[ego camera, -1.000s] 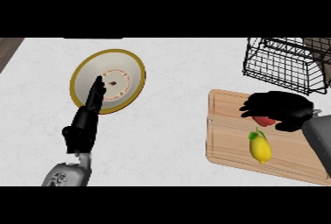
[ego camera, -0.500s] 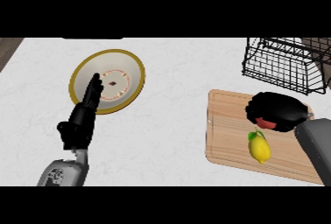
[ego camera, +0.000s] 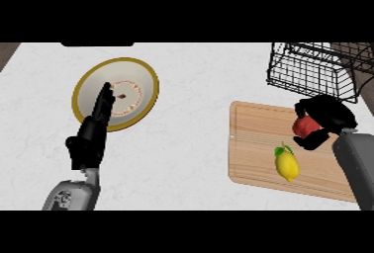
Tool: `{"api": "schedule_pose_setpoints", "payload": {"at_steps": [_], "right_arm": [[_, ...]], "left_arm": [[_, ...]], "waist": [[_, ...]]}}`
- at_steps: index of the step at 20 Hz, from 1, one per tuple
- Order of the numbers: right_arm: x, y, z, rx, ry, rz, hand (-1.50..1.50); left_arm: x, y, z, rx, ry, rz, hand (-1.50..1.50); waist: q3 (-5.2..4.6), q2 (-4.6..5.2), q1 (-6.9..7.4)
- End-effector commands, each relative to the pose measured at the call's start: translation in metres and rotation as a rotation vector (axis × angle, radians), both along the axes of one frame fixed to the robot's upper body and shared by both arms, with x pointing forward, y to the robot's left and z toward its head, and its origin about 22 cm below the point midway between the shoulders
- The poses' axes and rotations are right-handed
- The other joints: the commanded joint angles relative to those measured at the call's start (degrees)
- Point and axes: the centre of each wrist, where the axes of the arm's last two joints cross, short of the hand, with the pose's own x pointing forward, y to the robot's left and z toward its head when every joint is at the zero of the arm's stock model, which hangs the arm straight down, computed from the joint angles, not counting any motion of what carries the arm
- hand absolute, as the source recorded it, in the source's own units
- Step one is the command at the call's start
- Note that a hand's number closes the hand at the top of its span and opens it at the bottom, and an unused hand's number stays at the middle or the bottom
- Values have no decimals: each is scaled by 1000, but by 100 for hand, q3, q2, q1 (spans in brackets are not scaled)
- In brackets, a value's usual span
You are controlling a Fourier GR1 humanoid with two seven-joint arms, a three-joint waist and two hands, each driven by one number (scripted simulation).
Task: Pick the bell pepper from the cutting board and place it in the tiered basket
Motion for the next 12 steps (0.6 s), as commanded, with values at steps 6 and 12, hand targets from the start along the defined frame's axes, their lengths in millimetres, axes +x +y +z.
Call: {"api": "schedule_pose_setpoints", "payload": {"at_steps": [6, 12], "right_arm": [[48, 73, 56, -87, -117, -720, 150], [63, 159, 171, -67, -342, -865, 150]], "left_arm": [[-1, -6, 0, 15, 13, -18, 0], [1, -17, -2, -15, 13, -2, 0]], "waist": [[50, -55, 113], [69, -64, 18]]}}
